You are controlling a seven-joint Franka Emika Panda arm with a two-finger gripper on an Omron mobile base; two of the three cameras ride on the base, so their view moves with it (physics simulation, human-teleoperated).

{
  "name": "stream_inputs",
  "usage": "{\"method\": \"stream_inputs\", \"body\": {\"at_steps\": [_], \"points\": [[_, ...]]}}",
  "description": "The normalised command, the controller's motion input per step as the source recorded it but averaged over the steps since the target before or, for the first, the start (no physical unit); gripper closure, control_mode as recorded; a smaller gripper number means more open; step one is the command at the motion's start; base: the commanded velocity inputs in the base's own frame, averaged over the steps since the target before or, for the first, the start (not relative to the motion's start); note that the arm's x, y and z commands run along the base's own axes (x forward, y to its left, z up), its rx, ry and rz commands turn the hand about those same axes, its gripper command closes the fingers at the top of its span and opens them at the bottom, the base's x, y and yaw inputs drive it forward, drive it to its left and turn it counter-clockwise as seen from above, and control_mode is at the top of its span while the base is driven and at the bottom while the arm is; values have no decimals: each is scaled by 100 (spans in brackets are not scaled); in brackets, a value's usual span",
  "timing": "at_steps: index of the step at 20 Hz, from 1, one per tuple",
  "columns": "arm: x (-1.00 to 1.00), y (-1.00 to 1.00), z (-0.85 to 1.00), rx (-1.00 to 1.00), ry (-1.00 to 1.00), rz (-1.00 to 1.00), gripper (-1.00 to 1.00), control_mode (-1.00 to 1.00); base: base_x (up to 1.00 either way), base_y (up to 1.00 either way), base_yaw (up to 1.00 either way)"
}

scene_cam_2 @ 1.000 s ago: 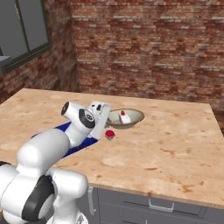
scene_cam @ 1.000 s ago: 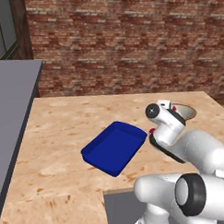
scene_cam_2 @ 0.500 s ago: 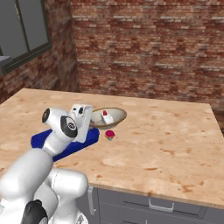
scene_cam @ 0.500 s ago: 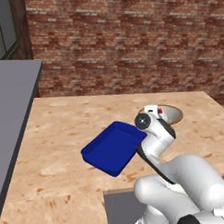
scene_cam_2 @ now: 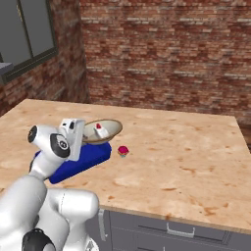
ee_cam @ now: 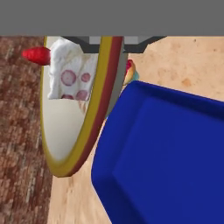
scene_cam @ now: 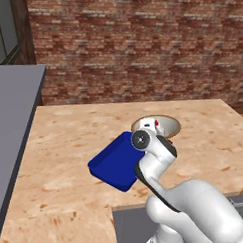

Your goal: Place the bowl with cake and the cupcake onto the tray.

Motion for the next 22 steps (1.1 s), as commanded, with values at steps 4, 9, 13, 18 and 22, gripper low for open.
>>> {"method": "stream_inputs", "body": {"at_steps": [4,9,13,18,22], "points": [[0,41,0,2,4,2,100,-100,0,0,0],[0,39,-1,3,7,0,100,-100,0,0,0],[0,43,-13,0,6,0,100,-100,0,0,0],[0,17,-23,0,1,0,100,-100,0,0,0],[8,4,-31,4,0,0,100,-100,0,0,0]]}}
